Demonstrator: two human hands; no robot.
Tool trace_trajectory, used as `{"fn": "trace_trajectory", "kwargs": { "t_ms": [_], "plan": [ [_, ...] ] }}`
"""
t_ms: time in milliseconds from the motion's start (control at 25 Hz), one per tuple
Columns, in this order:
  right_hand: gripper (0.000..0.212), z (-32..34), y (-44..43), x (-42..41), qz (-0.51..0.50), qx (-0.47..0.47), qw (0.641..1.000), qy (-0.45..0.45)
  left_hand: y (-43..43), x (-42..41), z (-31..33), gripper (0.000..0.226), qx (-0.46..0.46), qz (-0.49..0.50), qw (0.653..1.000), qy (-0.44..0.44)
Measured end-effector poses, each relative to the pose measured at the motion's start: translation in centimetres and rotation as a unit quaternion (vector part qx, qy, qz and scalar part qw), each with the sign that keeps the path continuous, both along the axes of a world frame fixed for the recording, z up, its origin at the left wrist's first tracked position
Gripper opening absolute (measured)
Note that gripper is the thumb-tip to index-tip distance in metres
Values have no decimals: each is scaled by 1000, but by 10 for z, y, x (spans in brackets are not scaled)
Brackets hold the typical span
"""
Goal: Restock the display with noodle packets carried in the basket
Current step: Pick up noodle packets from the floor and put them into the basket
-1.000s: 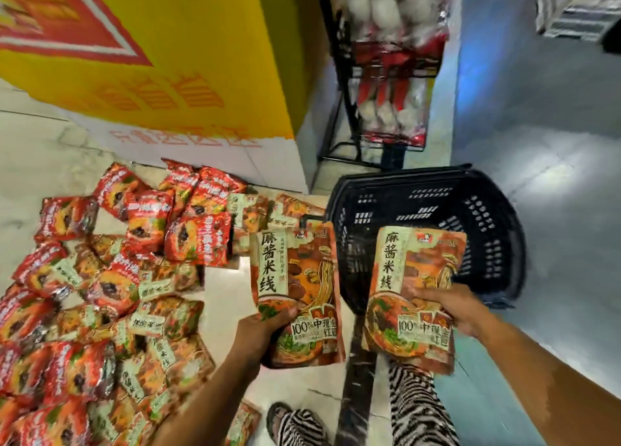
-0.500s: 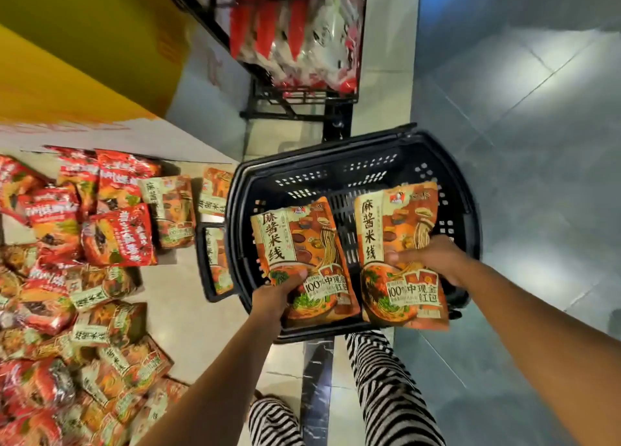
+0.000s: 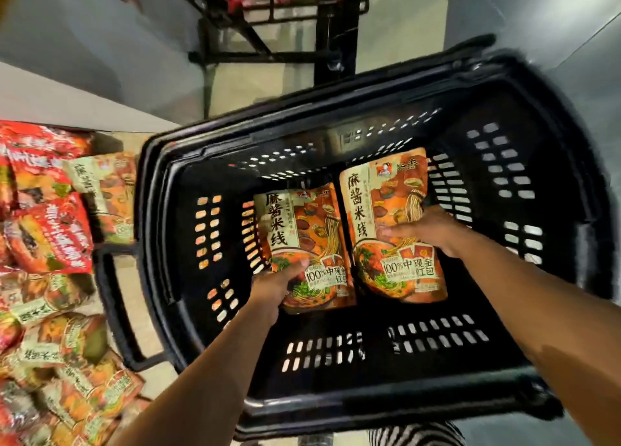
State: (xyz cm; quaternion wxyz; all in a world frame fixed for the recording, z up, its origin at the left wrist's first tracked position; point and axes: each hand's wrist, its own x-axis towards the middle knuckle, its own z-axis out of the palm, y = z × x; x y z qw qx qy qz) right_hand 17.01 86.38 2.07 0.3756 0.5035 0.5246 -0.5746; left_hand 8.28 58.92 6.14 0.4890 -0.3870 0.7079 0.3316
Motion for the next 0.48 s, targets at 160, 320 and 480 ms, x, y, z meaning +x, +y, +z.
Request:
{"fn": "trace_trajectory", "kwargs": {
  "t_ms": [160, 320, 480],
  "plan": [
    [92, -47, 4, 3, 12, -2, 1000, -7, 9, 2, -39, 93, 21, 0, 999, -30],
    [67, -71, -4, 10, -58, 110, 991, 44, 2, 8, -82, 68, -10, -40, 999, 33],
    [98, -56, -26, 16, 99, 225, 969, -26, 10, 4, -51, 76, -36, -186, 979, 74]
  ]
}}
